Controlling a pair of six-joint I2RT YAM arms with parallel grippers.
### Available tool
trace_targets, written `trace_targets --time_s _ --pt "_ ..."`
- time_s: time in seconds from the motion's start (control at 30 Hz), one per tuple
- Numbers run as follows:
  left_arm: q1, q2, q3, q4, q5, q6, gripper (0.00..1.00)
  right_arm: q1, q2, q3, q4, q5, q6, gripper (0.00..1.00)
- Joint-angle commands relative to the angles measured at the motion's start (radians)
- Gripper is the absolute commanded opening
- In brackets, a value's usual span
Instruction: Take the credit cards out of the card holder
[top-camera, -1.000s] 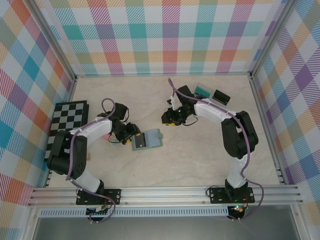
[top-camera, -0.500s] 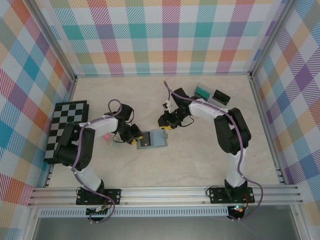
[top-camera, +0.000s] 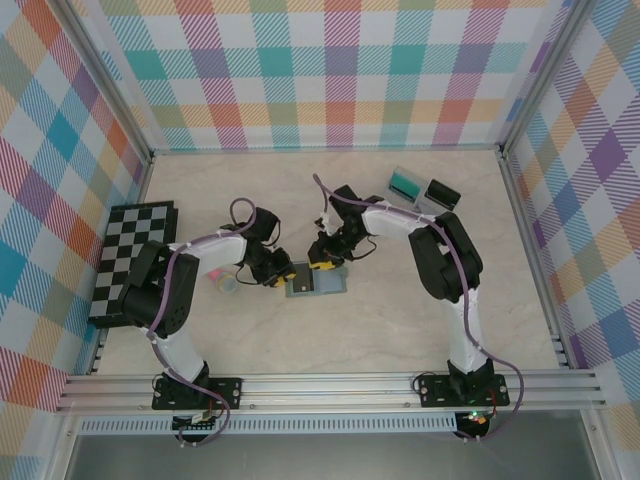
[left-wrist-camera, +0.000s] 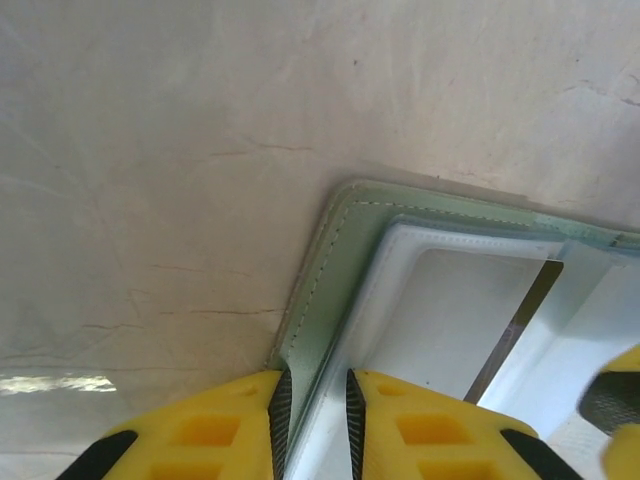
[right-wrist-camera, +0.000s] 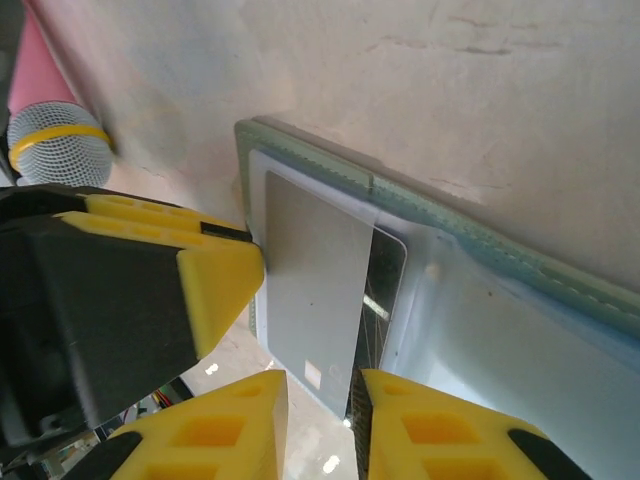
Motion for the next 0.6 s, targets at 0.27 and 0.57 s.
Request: trace_targets --time_s 0.27,0.57 --pt "-0.024 0.037 -0.019 -0.019 -0.01 -0.018 0.21 0.02 0.063 0.059 -0.092 0.08 0.008 0.21" --pt "-0.023 0.045 -0.022 -0.018 -0.01 -0.017 0.2 0.026 0.104 0.082 -0.09 0.042 0.012 0.19"
